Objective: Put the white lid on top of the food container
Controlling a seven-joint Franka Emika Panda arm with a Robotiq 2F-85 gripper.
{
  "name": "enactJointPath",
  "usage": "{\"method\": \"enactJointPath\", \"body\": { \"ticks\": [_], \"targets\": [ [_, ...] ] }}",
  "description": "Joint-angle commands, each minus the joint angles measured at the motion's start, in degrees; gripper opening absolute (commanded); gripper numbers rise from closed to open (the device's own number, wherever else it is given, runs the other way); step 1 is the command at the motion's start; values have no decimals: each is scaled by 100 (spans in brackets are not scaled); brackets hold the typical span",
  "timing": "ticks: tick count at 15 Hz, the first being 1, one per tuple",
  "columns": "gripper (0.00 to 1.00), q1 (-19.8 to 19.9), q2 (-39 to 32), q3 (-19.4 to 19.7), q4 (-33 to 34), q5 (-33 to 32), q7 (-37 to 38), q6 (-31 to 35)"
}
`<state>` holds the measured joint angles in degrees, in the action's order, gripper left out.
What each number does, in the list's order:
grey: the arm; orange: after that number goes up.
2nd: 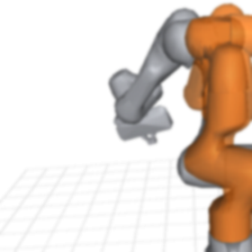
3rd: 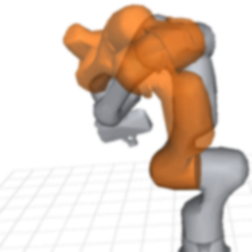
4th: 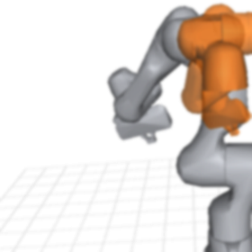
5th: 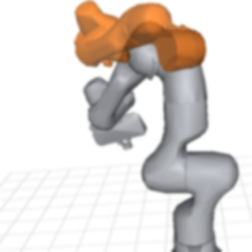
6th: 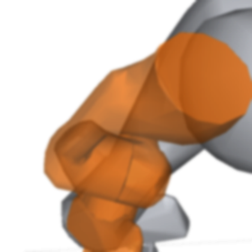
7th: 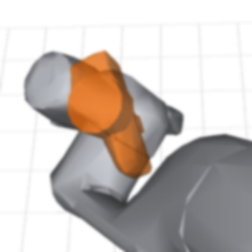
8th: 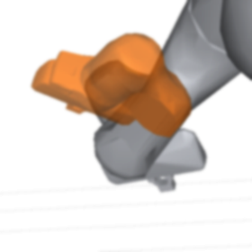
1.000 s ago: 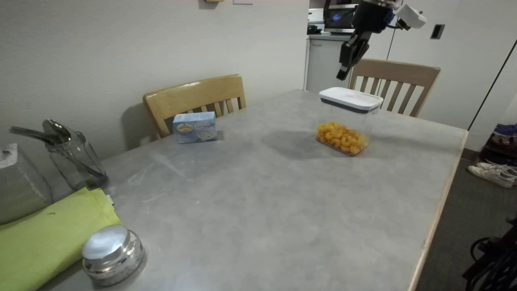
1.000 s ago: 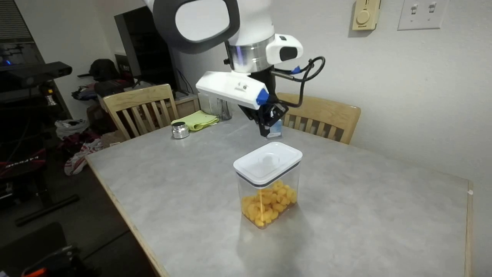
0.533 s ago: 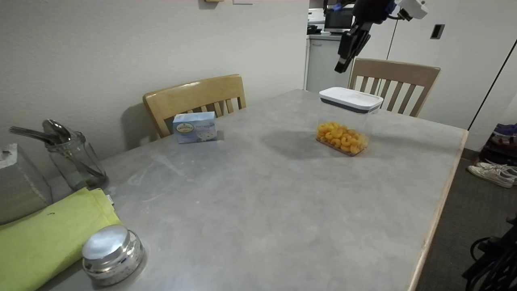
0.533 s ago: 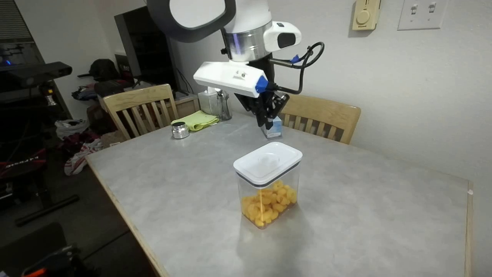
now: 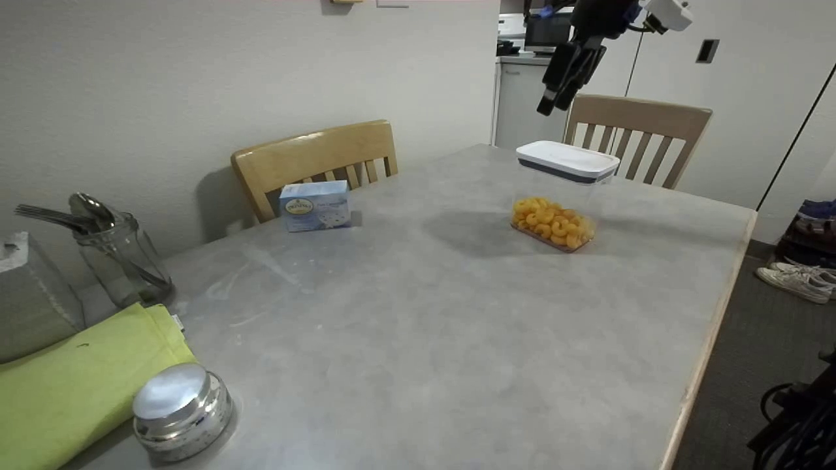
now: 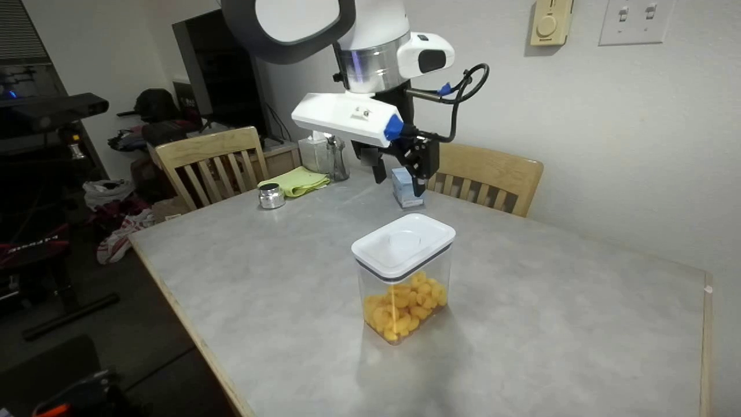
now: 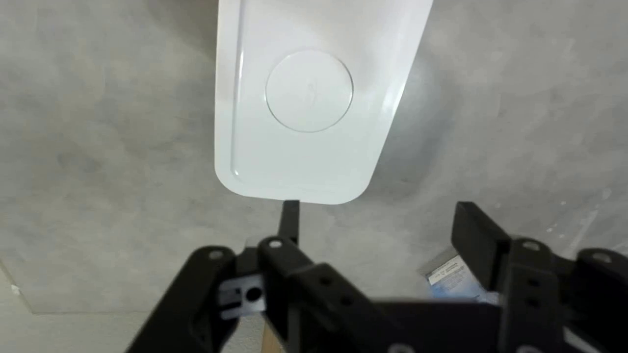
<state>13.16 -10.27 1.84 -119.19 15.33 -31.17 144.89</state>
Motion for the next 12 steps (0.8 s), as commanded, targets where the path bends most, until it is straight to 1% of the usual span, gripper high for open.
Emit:
{"method": "enactJointPath", "body": {
  "ticks": [1,5,9,10,12],
  "targets": [
    [100,-42,80,61,-113,-20,90,-34],
    [100,-20,12,28,-144,170,142,-89],
    [100,-22,-41,-44,-223,538,139,-318],
    [100,-42,-60,12,-151,365,142,-171],
    [100,-57,-68,2,-181,419,148,-226]
  ]
}}
